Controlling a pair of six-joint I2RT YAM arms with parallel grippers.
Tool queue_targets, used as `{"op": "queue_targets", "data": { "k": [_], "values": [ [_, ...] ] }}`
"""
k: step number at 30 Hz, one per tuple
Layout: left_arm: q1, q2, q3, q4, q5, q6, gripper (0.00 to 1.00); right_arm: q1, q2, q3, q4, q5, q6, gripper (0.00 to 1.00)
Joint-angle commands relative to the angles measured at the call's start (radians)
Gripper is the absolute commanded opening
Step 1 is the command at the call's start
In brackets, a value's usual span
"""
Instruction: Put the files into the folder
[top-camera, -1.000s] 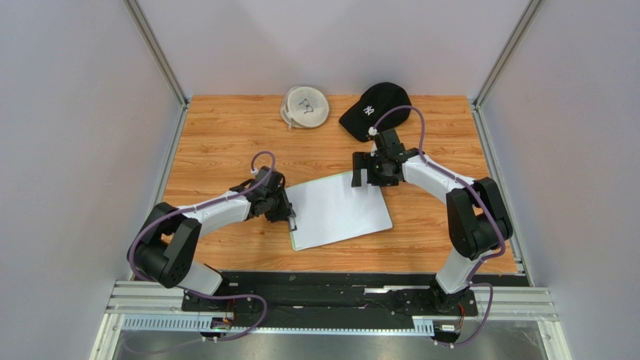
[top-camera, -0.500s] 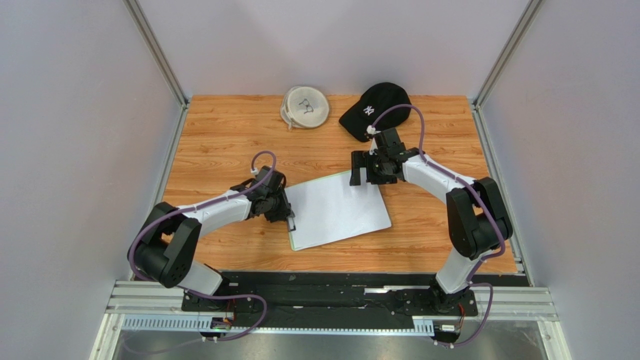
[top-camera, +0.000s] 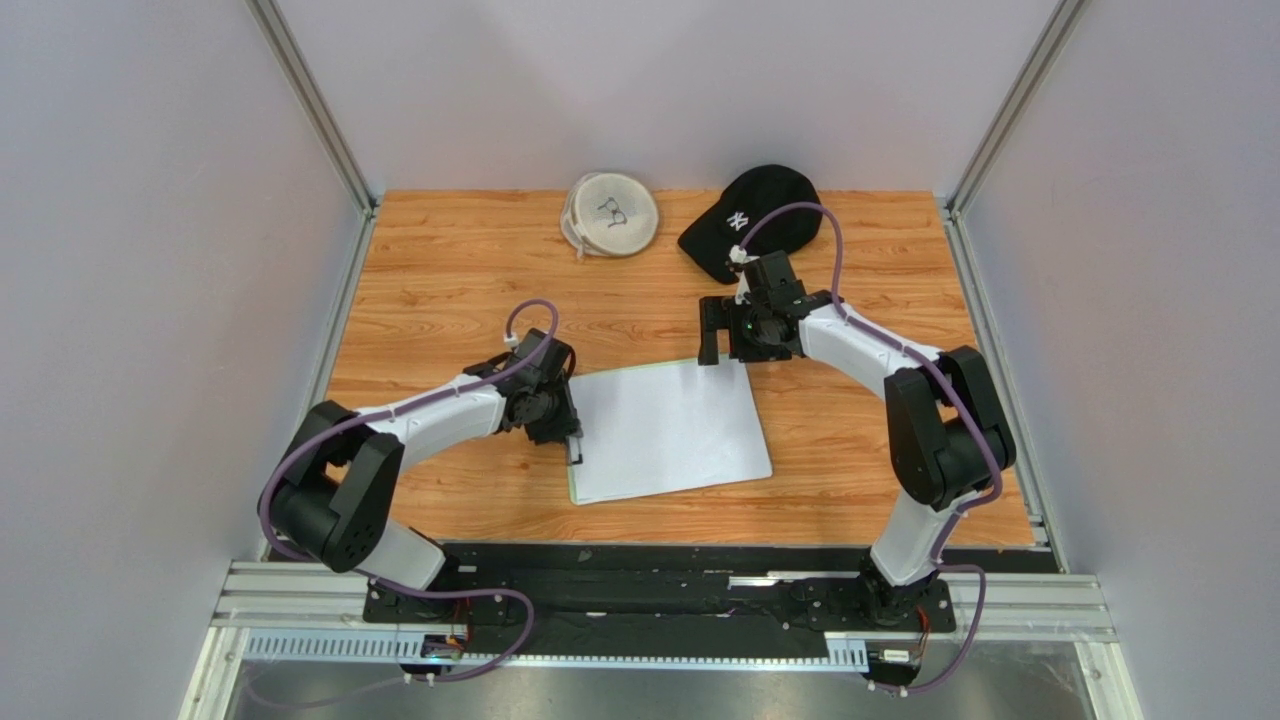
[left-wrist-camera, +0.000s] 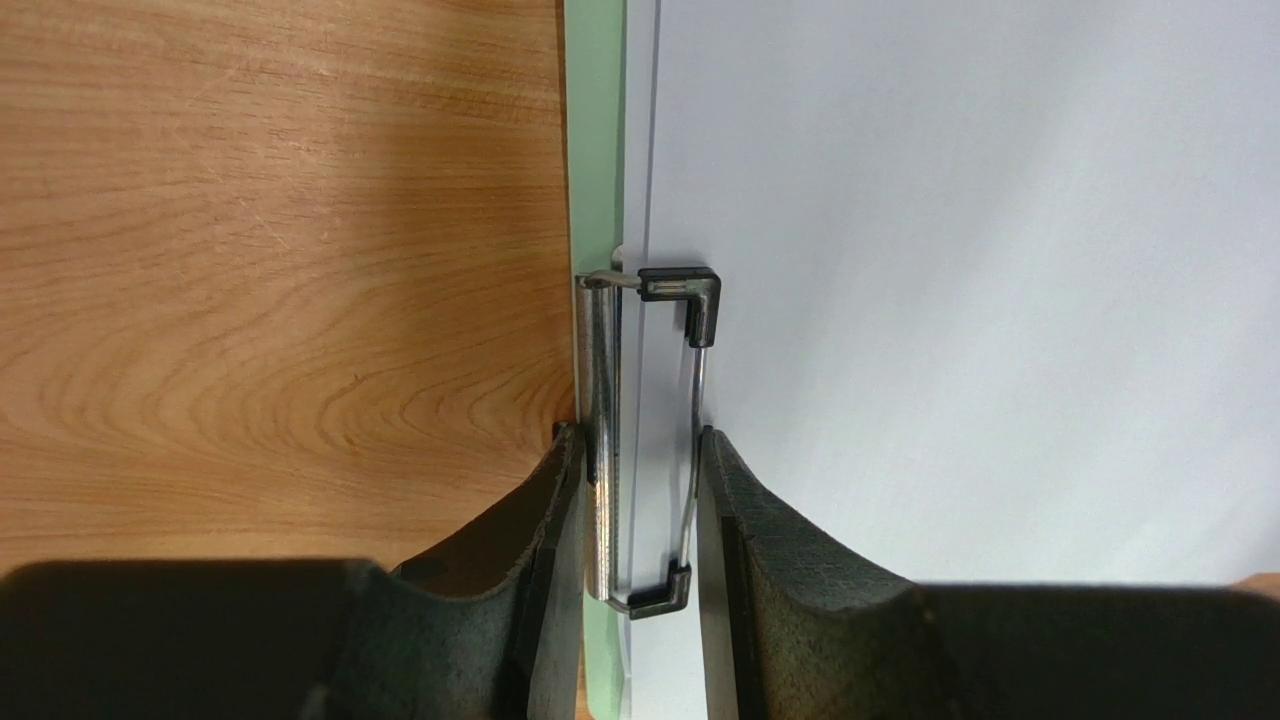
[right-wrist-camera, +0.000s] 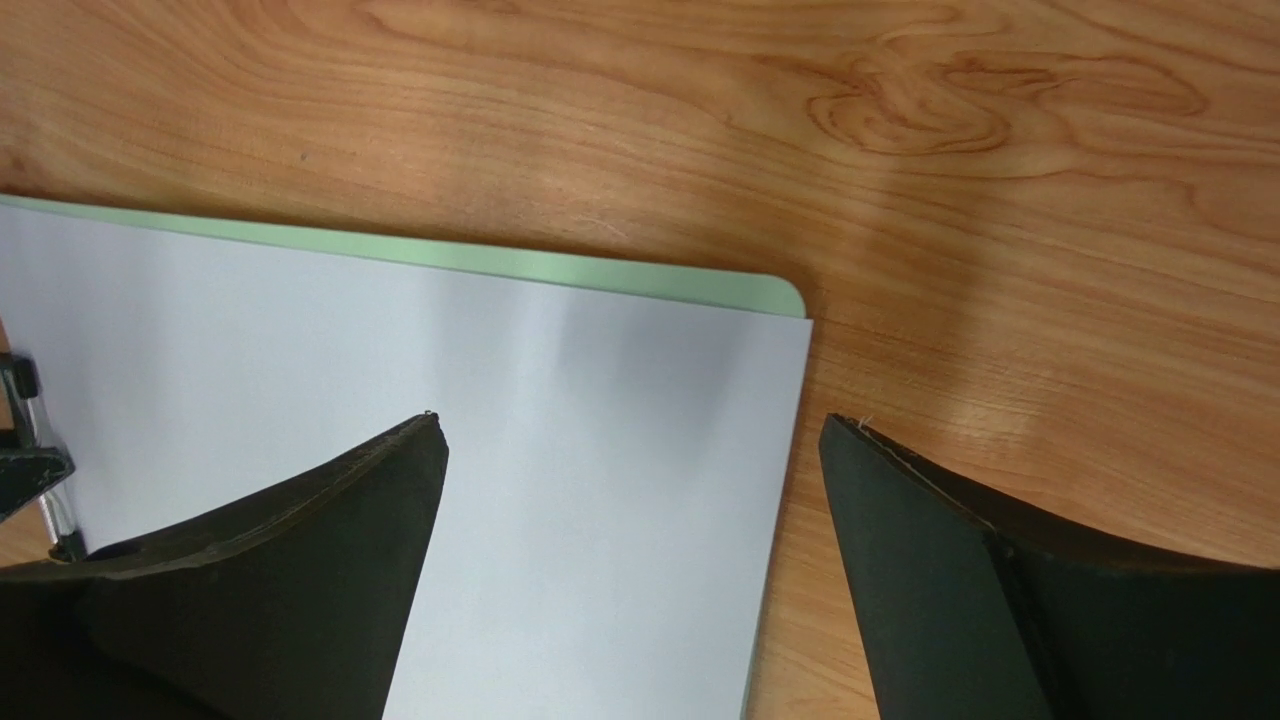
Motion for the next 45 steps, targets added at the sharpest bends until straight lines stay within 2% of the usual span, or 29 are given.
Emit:
{"op": "queue_targets", "data": {
  "k": [1, 2, 3, 4, 6, 9, 10, 16, 20, 21, 22, 25, 26, 34, 37, 45],
  "values": [
    [-0.005, 0.008, 0.022, -0.071, -0.021, 0.060, 0.36, 0.004, -0.006, 0.063, -0.035, 0.135, 0.014, 1.00],
    [-0.005, 0.000, 0.028, -0.075, -0.018, 0.060, 0.61, 0.004, -0.006, 0.071, -0.062, 0.140, 0.020, 1.00],
    [-0.005, -0.008, 0.043, -0.083, -0.012, 0.065, 0.72, 0.001, -0.004, 0.085, -0.074, 0.140, 0.021, 1.00],
    [-0.005, -0.014, 0.051, -0.089, -0.008, 0.074, 0.76, 0.002, -0.006, 0.091, -0.088, 0.173, 0.023, 1.00],
    [-0.005, -0.055, 0.075, -0.123, -0.021, 0.077, 0.77, -0.001, -0.020, 0.095, -0.133, 0.178, 0.040, 1.00],
    [-0.005, -0.141, 0.118, -0.196, -0.050, 0.105, 0.82, 0.030, -0.100, 0.024, -0.135, 0.155, 0.087, 1.00],
    [-0.005, -0.168, 0.126, -0.213, -0.070, 0.111, 0.84, 0.048, -0.124, -0.034, -0.122, 0.087, 0.095, 1.00],
    [0.038, -0.470, 0.125, -0.310, -0.088, 0.151, 0.84, 0.326, -0.298, -0.158, -0.128, 0.104, 0.112, 0.97],
    [0.097, -0.722, 0.137, -0.402, -0.103, 0.145, 0.84, 0.537, -0.314, -0.218, -0.064, 0.172, 0.126, 0.93],
    [0.100, -0.756, 0.151, -0.437, -0.117, 0.145, 0.84, 0.601, -0.296, -0.202, -0.073, 0.184, 0.136, 0.89],
    [0.101, -0.784, 0.160, -0.457, -0.123, 0.143, 0.83, 0.626, -0.271, -0.182, -0.085, 0.204, 0.173, 0.77],
    [0.101, -0.865, 0.190, -0.525, -0.140, 0.132, 0.83, 0.699, -0.172, -0.115, -0.062, 0.157, 0.213, 0.57],
    [0.101, -0.896, 0.194, -0.537, -0.143, 0.131, 0.83, 0.732, -0.134, -0.100, -0.038, 0.155, 0.216, 0.56],
    [0.101, -0.957, 0.200, -0.595, -0.125, 0.137, 0.83, 0.820, 0.081, 0.113, -0.030, 0.123, 0.207, 0.50],
    [0.101, -0.962, 0.200, -0.595, -0.123, 0.138, 0.83, 0.846, 0.117, 0.143, -0.019, 0.095, 0.218, 0.46],
    [0.101, -0.954, 0.187, -0.571, -0.123, 0.143, 0.82, 0.855, 0.206, 0.163, 0.017, 0.089, 0.221, 0.42]
  ]
}}
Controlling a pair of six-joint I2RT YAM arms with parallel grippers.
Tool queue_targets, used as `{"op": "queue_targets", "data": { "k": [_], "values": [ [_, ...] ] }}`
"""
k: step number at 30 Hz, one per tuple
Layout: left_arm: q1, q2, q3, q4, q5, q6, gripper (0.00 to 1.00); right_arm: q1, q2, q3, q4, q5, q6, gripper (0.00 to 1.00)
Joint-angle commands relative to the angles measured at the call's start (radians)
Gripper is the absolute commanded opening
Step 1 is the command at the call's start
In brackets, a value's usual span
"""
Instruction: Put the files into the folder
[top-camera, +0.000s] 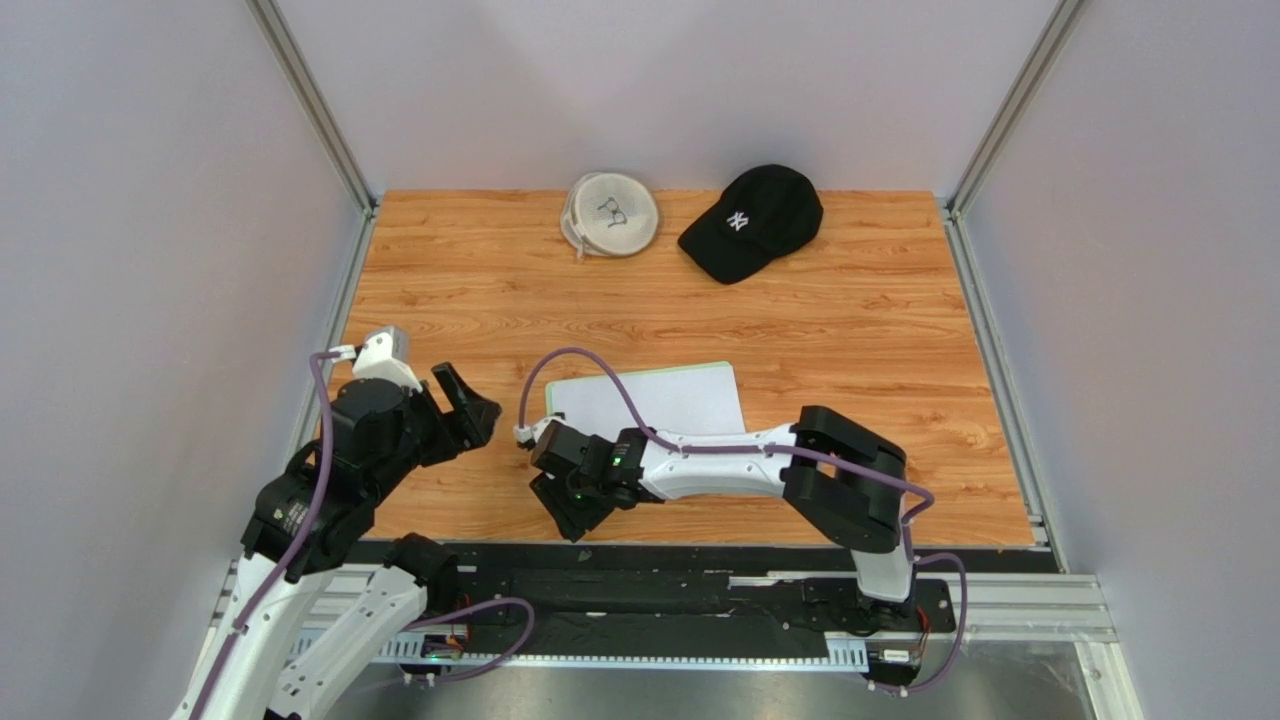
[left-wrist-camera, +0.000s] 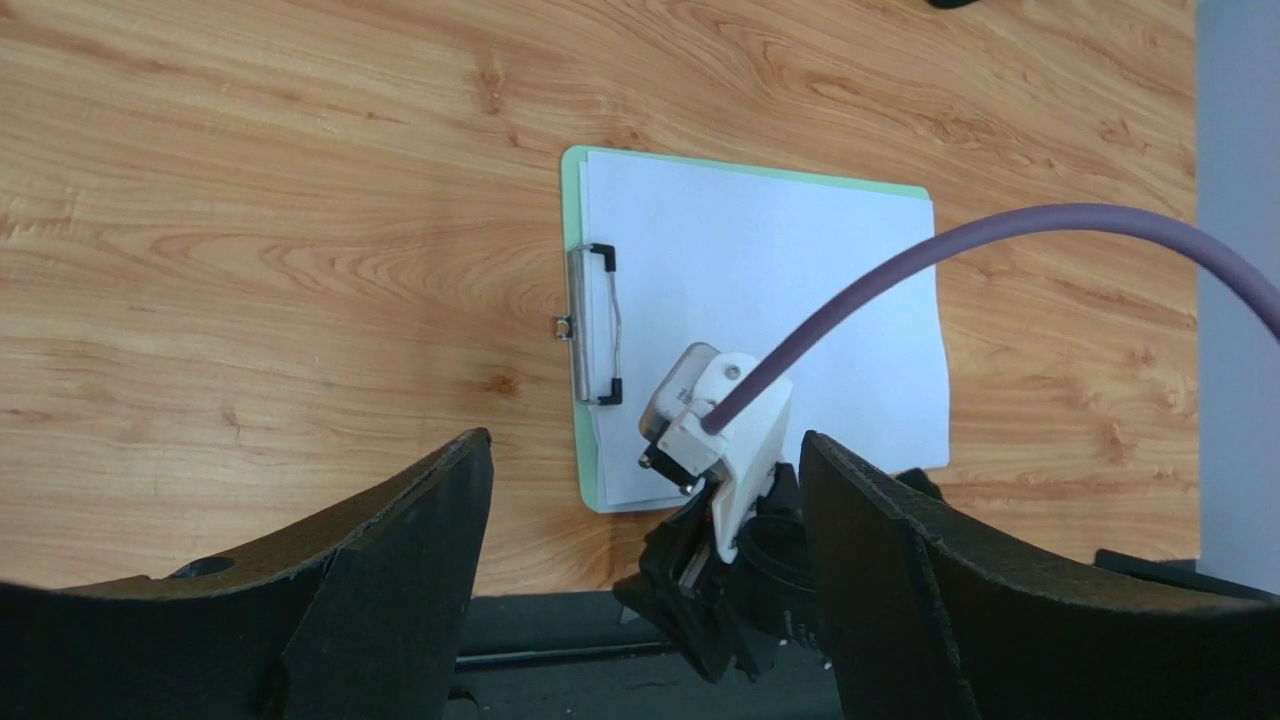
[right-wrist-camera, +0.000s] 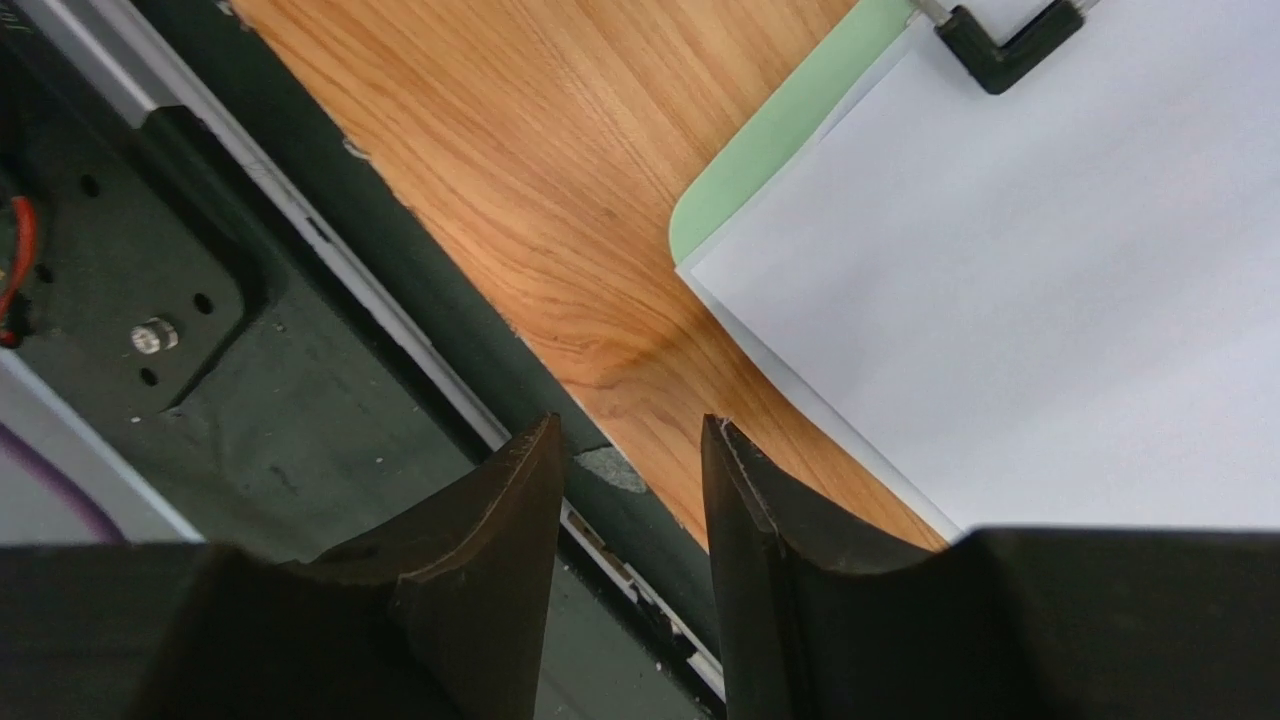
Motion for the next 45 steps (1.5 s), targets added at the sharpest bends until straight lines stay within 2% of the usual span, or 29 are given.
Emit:
{"op": "queue_targets", "data": {
  "k": [1, 10, 17, 20, 21, 23, 24, 27, 28, 29, 32, 33, 35, 37, 38, 39, 41, 45],
  "values": [
    [0.002, 0.007, 0.010, 0.020, 0.005, 0.022, 0.82, -0.002, 0.049, 0.047, 0.041, 0.004, 0.007, 0.42],
    [0.002, 0.030, 0.050, 0.025, -0.039, 0.041, 0.83, -0.106, 0.175, 0.183, 0.058, 0.045, -0.034, 0.42],
    [0.002, 0.067, 0.088, 0.020, -0.062, 0.062, 0.82, -0.321, 0.322, 0.389, 0.064, 0.085, -0.046, 0.43],
    [0.002, 0.080, 0.077, 0.029, -0.070, 0.067, 0.83, -0.413, 0.387, 0.514, 0.063, -0.034, -0.043, 0.45],
    [0.002, 0.083, 0.071, 0.031, -0.078, 0.062, 0.83, -0.433, 0.395, 0.542, 0.063, -0.162, -0.027, 0.46],
    [0.002, 0.097, 0.056, 0.037, -0.081, 0.033, 0.83, -0.465, 0.358, 0.578, 0.032, -0.269, -0.007, 0.49],
    [0.002, 0.102, 0.048, 0.038, -0.081, 0.019, 0.83, -0.467, 0.309, 0.540, 0.046, -0.318, -0.005, 0.54],
    [0.002, 0.126, 0.010, 0.061, -0.078, -0.028, 0.83, -0.477, 0.105, 0.381, 0.102, -0.305, -0.002, 0.72],
    [0.002, 0.149, -0.001, 0.090, -0.067, -0.036, 0.82, -0.487, 0.067, 0.349, 0.104, -0.300, -0.019, 0.74],
    [0.002, 0.165, -0.027, 0.115, -0.052, -0.044, 0.82, -0.516, -0.005, 0.317, 0.096, -0.294, -0.025, 0.75],
    [0.002, 0.261, -0.076, 0.236, 0.090, -0.044, 0.80, -0.613, -0.078, 0.205, 0.043, -0.216, -0.072, 0.78],
    [0.002, 0.296, -0.085, 0.264, 0.124, -0.045, 0.78, -0.643, -0.116, 0.178, 0.037, -0.172, -0.085, 0.82],
    [0.001, 0.431, -0.105, 0.362, 0.230, -0.042, 0.76, -0.742, -0.139, 0.084, 0.033, -0.163, -0.103, 0.85],
    [-0.004, 0.603, -0.095, 0.428, 0.275, -0.045, 0.70, -0.815, -0.151, 0.015, 0.015, -0.151, -0.117, 0.89],
    [-0.009, 0.660, -0.084, 0.446, 0.293, -0.045, 0.61, -0.882, -0.150, 0.000, 0.000, -0.141, -0.132, 0.89],
    [-0.025, 0.761, -0.075, 0.465, 0.286, -0.044, 0.56, -0.910, -0.148, -0.014, -0.012, -0.113, -0.135, 0.90],
    [-0.048, 0.839, -0.044, 0.506, 0.219, -0.029, 0.51, -0.973, -0.145, -0.062, -0.026, -0.094, -0.137, 0.91],
    [-0.059, 0.988, -0.007, 0.552, 0.208, -0.025, 0.49, -0.990, -0.179, -0.152, -0.007, -0.079, -0.134, 0.92]
  ]
}}
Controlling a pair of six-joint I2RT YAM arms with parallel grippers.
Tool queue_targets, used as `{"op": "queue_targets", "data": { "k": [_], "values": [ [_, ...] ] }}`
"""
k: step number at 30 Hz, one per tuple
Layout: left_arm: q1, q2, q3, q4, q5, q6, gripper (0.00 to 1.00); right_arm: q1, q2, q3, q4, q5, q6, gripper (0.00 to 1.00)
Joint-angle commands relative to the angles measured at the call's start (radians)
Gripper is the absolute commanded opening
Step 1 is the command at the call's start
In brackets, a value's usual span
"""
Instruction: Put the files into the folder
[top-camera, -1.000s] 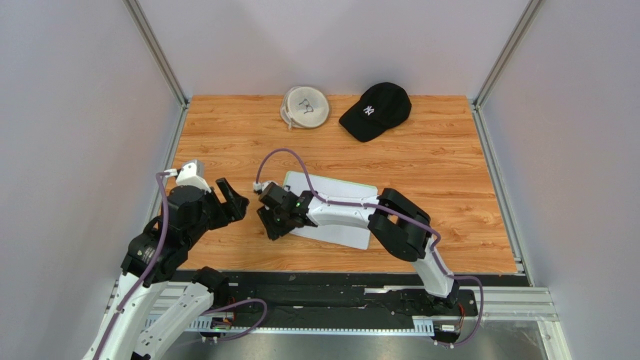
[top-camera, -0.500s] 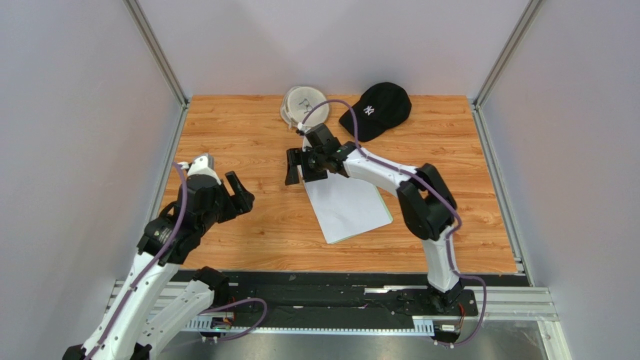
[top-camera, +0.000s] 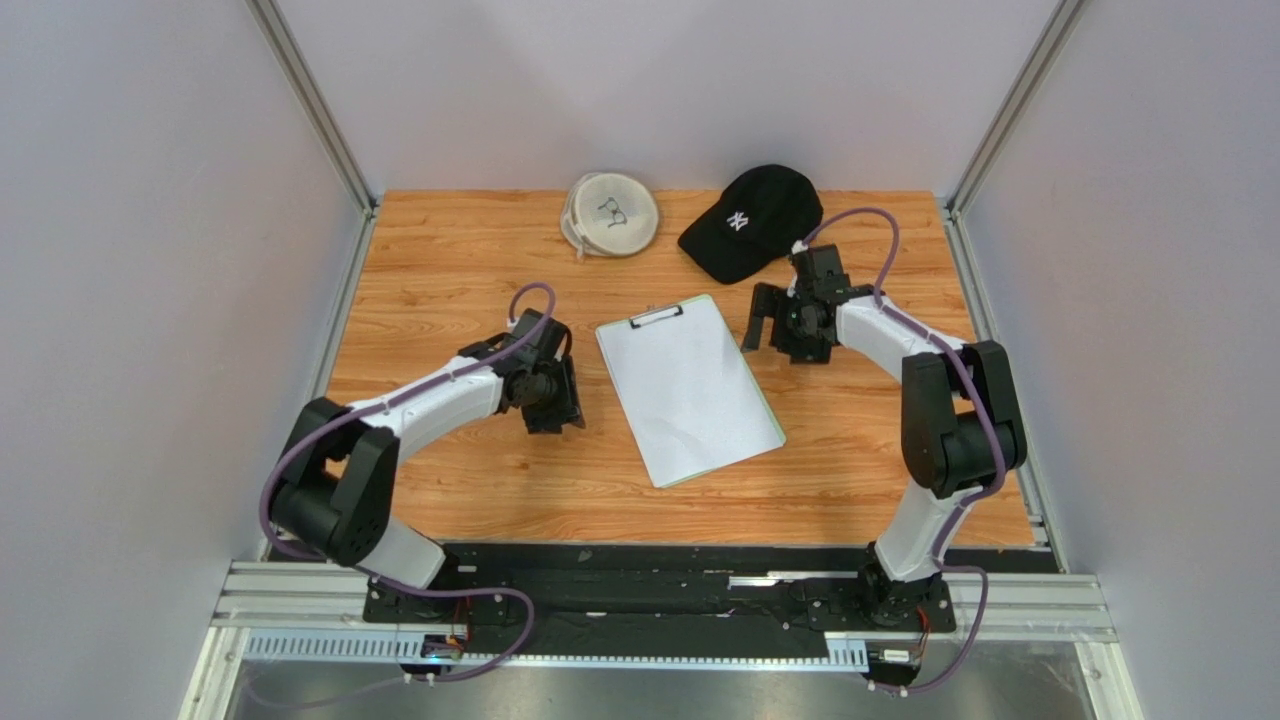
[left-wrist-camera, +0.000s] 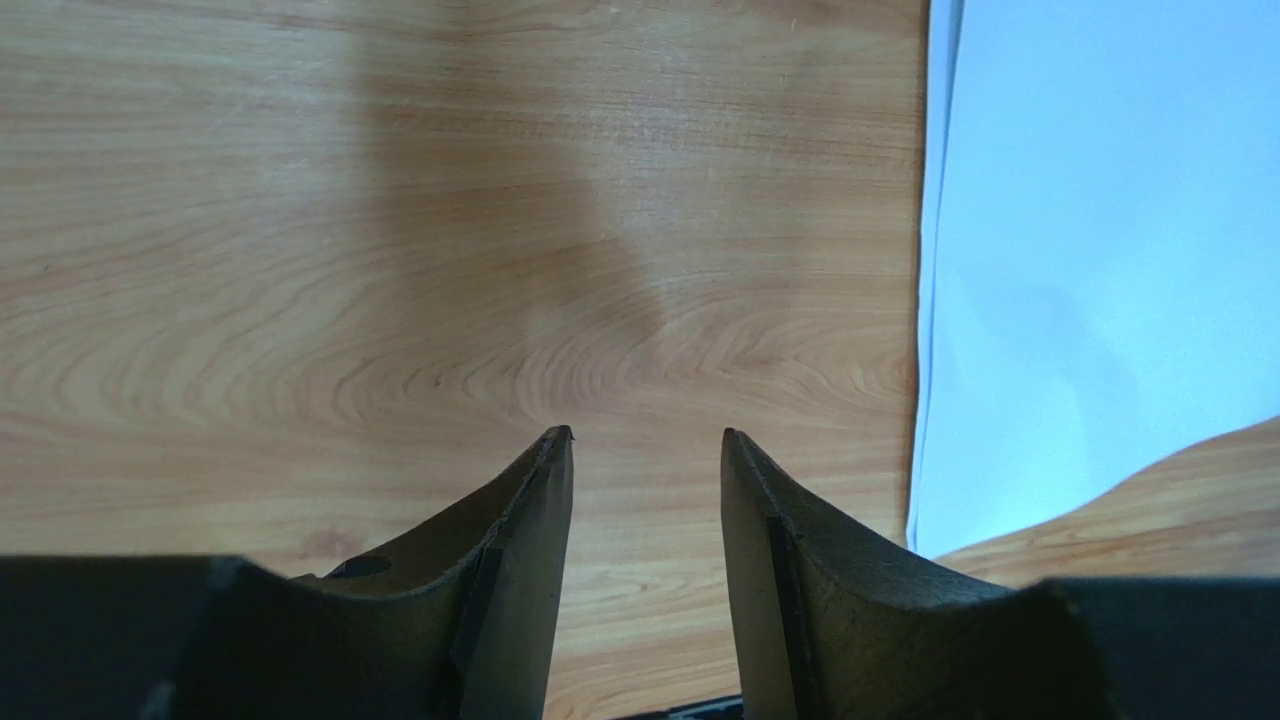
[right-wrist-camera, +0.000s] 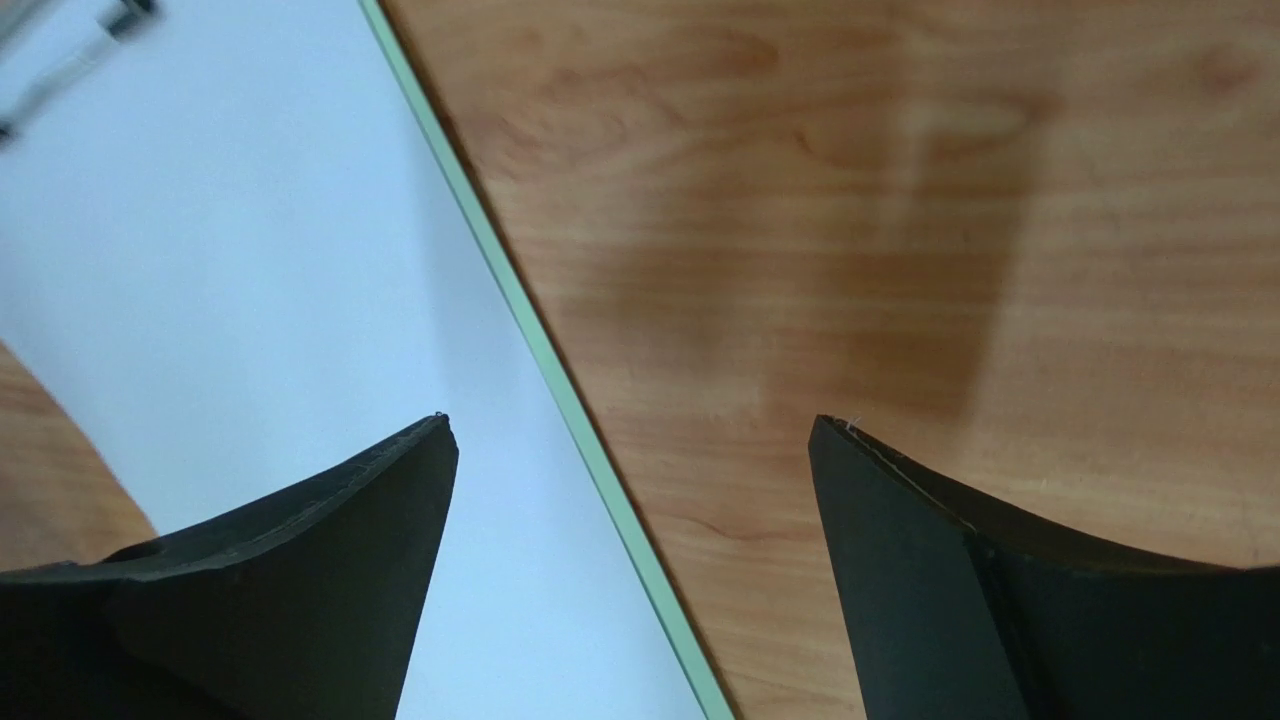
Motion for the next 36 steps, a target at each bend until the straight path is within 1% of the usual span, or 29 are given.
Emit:
{"op": "queue_targets", "data": {
  "k": [1, 4, 8, 11, 12, 14, 16, 18, 19, 20, 21, 22, 23, 24, 25, 26, 27, 28, 29, 30, 31, 33, 34, 35, 36],
  "values": [
    [-0.012, 0.069, 0.072, 0.120, 0.008, 0.001, 0.48, 0.041, -0.042, -0.077, -0.005, 0.027, -0.020, 0.92],
    [-0.013, 0.069, 0.052, 0.142, 0.025, -0.012, 0.47, 0.039, -0.074, -0.155, 0.033, 0.001, 0.007, 0.93],
    [-0.016, -0.003, -0.006, 0.145, 0.031, -0.016, 0.48, 0.054, -0.114, -0.257, 0.086, -0.011, 0.047, 0.93],
    [-0.016, -0.100, -0.046, 0.118, 0.037, -0.011, 0.48, 0.080, -0.128, -0.324, 0.132, -0.042, 0.081, 0.92],
    [-0.016, -0.156, -0.055, 0.098, 0.037, -0.008, 0.48, 0.093, -0.141, -0.355, 0.153, -0.060, 0.093, 0.92],
    [-0.016, -0.216, -0.075, 0.073, 0.030, 0.000, 0.49, 0.128, -0.158, -0.373, 0.170, -0.080, 0.122, 0.92],
    [-0.016, -0.293, -0.083, 0.047, 0.040, 0.016, 0.50, 0.152, -0.201, -0.384, 0.162, -0.088, 0.130, 0.92],
    [-0.016, -0.342, -0.075, 0.018, 0.106, 0.043, 0.55, 0.154, -0.244, -0.380, 0.108, -0.061, 0.109, 0.92],
    [-0.016, -0.357, -0.060, 0.003, 0.126, 0.068, 0.56, 0.153, -0.302, -0.370, 0.092, -0.050, 0.106, 0.93],
    [-0.018, -0.376, -0.063, -0.004, 0.152, 0.075, 0.58, 0.153, -0.328, -0.369, 0.095, -0.074, 0.109, 0.93],
    [-0.018, -0.422, -0.067, -0.011, 0.157, 0.078, 0.59, 0.154, -0.356, -0.363, 0.092, -0.150, 0.118, 0.93],
    [-0.018, -0.446, -0.067, -0.022, 0.154, 0.075, 0.59, 0.160, -0.402, -0.348, 0.066, -0.146, 0.118, 0.93],
    [-0.018, -0.469, -0.060, -0.030, 0.151, 0.075, 0.62, 0.162, -0.427, -0.300, 0.025, -0.116, 0.116, 0.93],
    [-0.018, -0.506, -0.049, -0.057, 0.149, 0.078, 0.62, 0.163, -0.450, -0.277, -0.064, -0.023, 0.101, 0.93],
    [-0.018, -0.522, -0.005, -0.077, 0.142, 0.090, 0.62, 0.165, -0.473, -0.254, -0.115, 0.030, 0.090, 0.93],
    [-0.018, -0.538, 0.018, -0.096, 0.134, 0.098, 0.63, 0.165, -0.523, -0.196, -0.158, 0.074, 0.071, 0.93],
    [-0.018, -0.570, 0.046, -0.122, 0.132, 0.107, 0.64, 0.165, -0.545, -0.168, -0.237, 0.132, 0.034, 0.93],
    [-0.018, -0.586, 0.108, -0.137, 0.126, 0.131, 0.64, 0.165, -0.568, -0.131, -0.281, 0.145, 0.020, 0.93],
    [-0.018, -0.600, 0.144, -0.151, 0.103, 0.141, 0.66, 0.165, -0.607, -0.098, -0.323, 0.198, 0.006, 0.93],
    [-0.018, -0.618, 0.184, -0.181, 0.094, 0.168, 0.67, 0.162, -0.632, -0.026, -0.397, 0.237, -0.005, 0.93],
    [-0.018, -0.623, 0.269, -0.195, 0.086, 0.185, 0.68, 0.165, -0.657, 0.005, -0.428, 0.258, -0.025, 0.93],
    [-0.018, -0.617, 0.359, -0.230, 0.059, 0.223, 0.70, 0.165, -0.742, 0.079, -0.474, 0.315, -0.029, 0.93],
    [-0.018, -0.611, 0.446, -0.244, 0.050, 0.234, 0.70, 0.165, -0.769, 0.093, -0.474, 0.337, -0.026, 0.93],
    [-0.018, -0.602, 0.486, -0.255, 0.042, 0.242, 0.71, 0.165, -0.802, 0.113, -0.477, 0.352, -0.029, 0.93],
    [-0.018, -0.588, 0.521, -0.272, 0.045, 0.253, 0.72, 0.165, -0.848, 0.126, -0.482, 0.354, -0.035, 0.96]
  ]
}}
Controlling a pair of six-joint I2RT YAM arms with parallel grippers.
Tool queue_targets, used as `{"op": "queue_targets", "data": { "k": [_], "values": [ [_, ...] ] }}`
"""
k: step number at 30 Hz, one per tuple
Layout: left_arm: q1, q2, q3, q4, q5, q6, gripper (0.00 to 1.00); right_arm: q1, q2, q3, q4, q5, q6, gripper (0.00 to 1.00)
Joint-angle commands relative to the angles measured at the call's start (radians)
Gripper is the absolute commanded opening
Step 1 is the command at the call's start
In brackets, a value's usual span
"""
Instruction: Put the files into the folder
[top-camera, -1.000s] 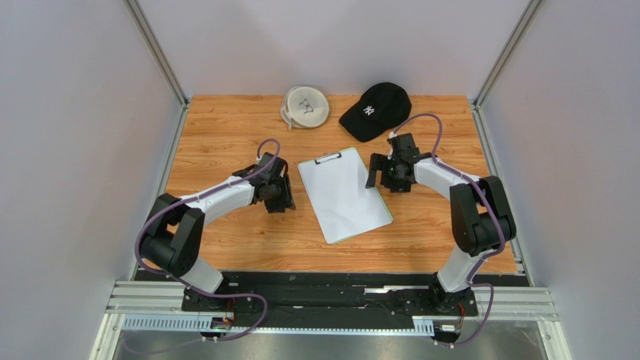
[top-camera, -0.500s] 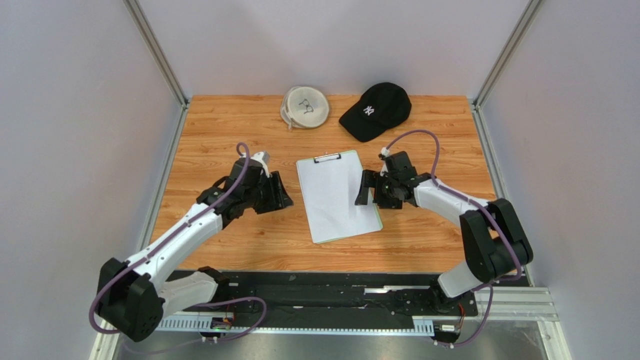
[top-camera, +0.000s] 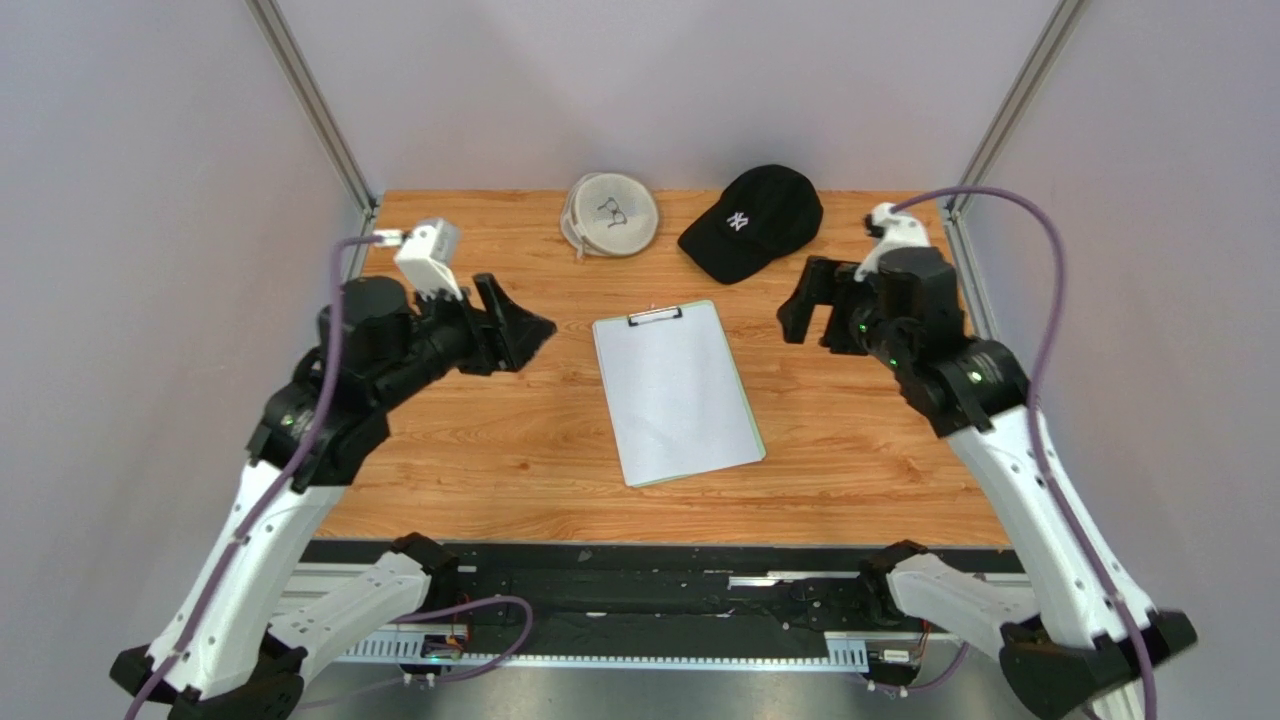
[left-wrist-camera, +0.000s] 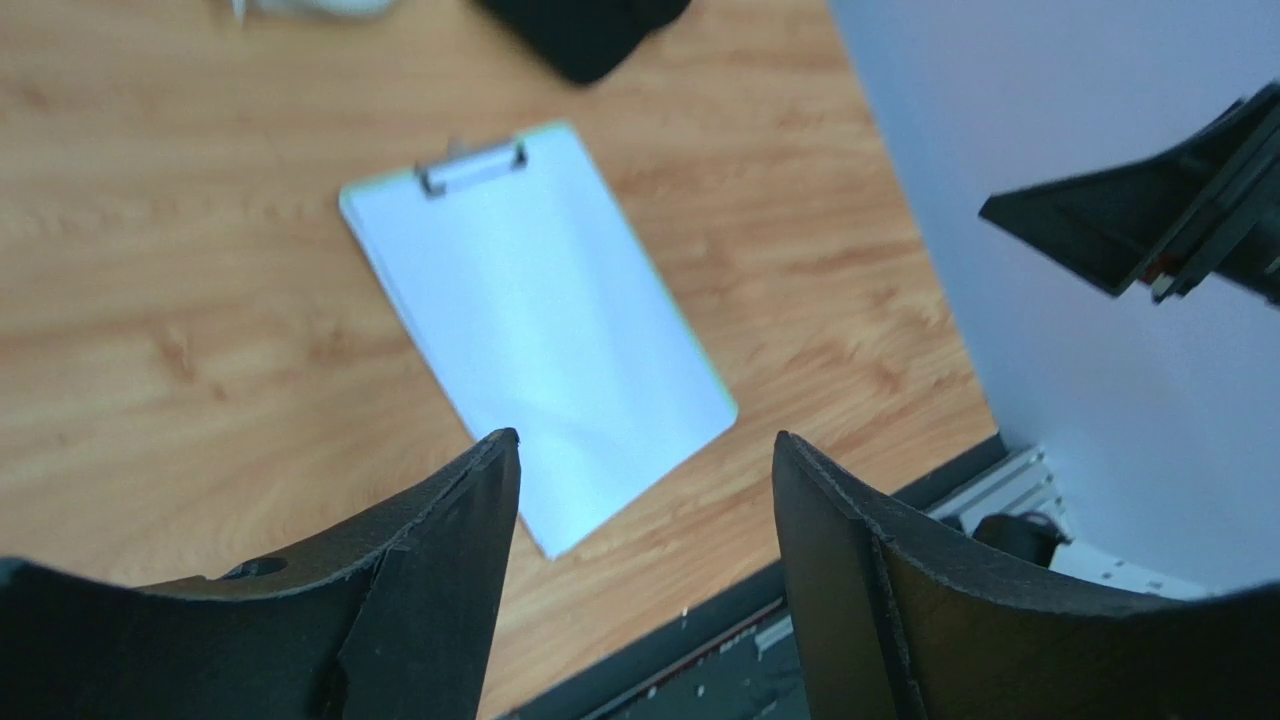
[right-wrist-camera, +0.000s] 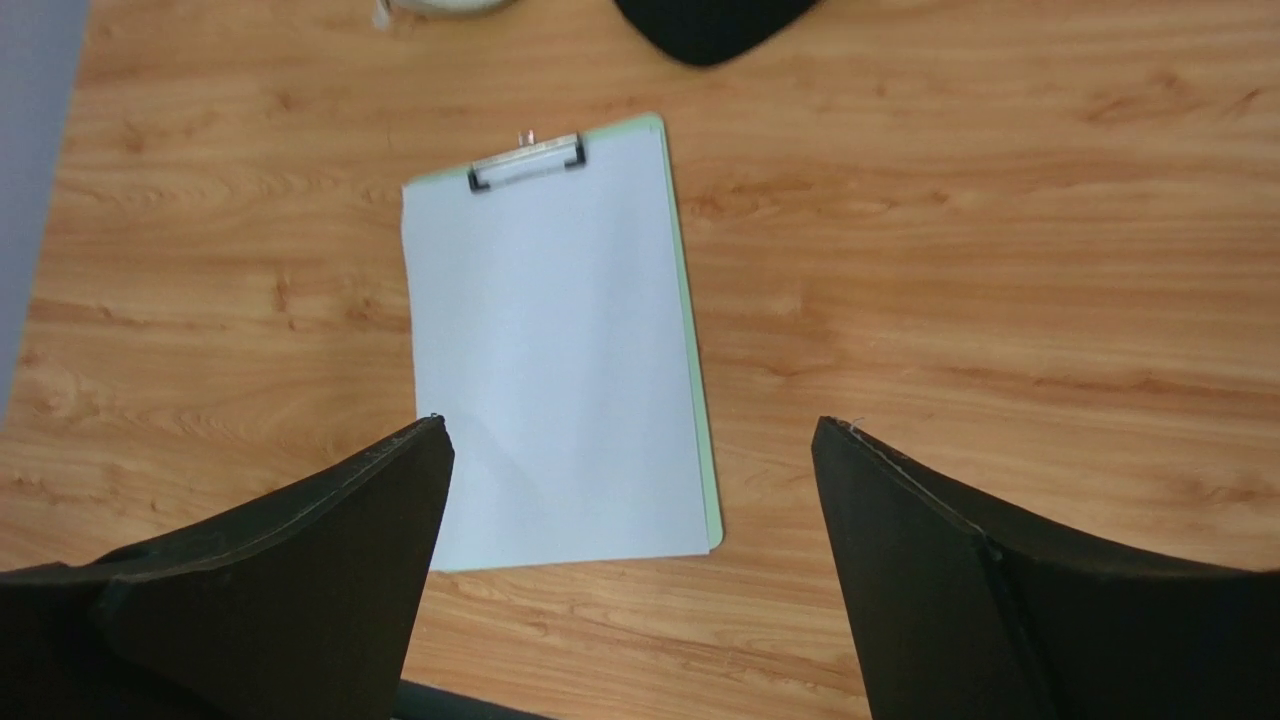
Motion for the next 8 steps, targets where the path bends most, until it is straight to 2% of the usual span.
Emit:
{"op": "queue_targets", "data": {
  "k": [1, 5, 6, 8],
  "values": [
    [-0.005, 0.014, 0.219, -0.074, -0.034, 0.093, 0.72, 0.005, -0.161, 0.120, -0.122, 0.136, -0.044, 1.00],
    [-0.005, 0.017, 0.256, -0.071, -0.042, 0.090, 0.72, 0.004, -0.242, 0.146, -0.105, 0.138, -0.063, 1.00],
    [-0.005, 0.014, 0.253, -0.065, -0.051, 0.084, 0.72, 0.004, -0.248, 0.143, -0.096, 0.092, -0.075, 1.00],
    [-0.005, 0.009, 0.246, -0.059, -0.050, 0.078, 0.72, 0.004, -0.198, 0.202, -0.159, 0.116, -0.064, 1.00]
  ]
}}
